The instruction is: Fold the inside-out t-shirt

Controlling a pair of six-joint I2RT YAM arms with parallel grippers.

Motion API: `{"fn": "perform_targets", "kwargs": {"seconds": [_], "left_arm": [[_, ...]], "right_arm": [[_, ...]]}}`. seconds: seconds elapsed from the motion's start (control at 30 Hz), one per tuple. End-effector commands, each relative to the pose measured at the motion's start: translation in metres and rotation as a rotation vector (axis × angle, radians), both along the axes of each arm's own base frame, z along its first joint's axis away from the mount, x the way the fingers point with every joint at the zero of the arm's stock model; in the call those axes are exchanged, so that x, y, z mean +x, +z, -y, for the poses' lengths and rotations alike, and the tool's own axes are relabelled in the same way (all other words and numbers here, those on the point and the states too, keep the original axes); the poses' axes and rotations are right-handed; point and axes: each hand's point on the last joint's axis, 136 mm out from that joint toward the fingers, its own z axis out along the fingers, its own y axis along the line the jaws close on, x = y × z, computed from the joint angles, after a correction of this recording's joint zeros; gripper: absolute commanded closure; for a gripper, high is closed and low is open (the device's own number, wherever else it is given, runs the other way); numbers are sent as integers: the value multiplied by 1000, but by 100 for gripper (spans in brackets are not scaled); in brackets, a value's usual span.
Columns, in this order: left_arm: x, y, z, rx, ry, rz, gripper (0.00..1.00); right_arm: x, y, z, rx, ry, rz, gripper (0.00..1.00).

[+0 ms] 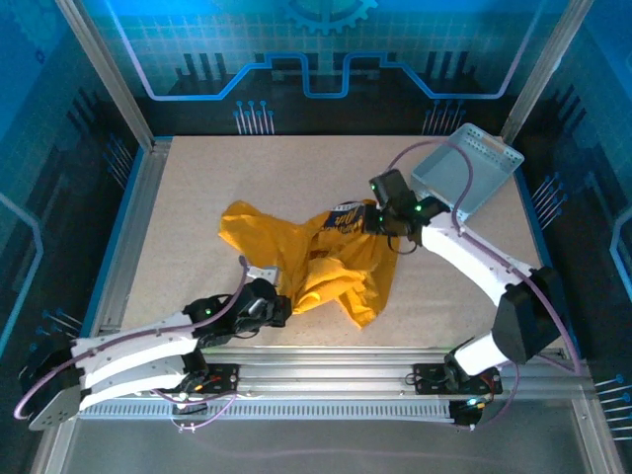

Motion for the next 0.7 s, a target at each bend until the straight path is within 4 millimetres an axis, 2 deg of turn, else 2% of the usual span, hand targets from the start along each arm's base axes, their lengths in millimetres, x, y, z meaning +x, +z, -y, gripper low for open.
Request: {"fn": "perform_targets", "kwargs": {"seconds": [0.0,0.1,0.13,0.23,0.27,0.33,0.43,0.5,0.6,0.67], "left_arm": [[-5,-14,-15,72,1,5,93],[-7,-18,-8,66,-34,-12,89],[-9,-19,-2,64,-63,-19,87],[-11,-20,14,58,-120,-40,83],[-11,-20,20,50,-140,-44,82],[-14,-26,30,64,-183,-68,78],[-15,-29,35,94,-207,-78,70],[-12,-24,34,98,-207,-57,64],[-2,-3,31,86,-176,11,48],[11,6,25,92,-118,21,44]], "right_arm": [[23,-10,8,-37,0,-17,100],[29,-28,3,-50,12,-57,100],[28,-33,2,-64,19,-73,94],[10,-34,6,-134,19,-90,55],[2,-32,4,-139,31,-86,47],[-20,-27,-6,-141,91,-91,38],[-54,-25,-26,-156,165,-109,33],[-73,-27,-42,-160,206,-115,33],[-86,-36,-59,-109,225,-145,33],[-88,-49,-62,-94,208,-189,34]]}}
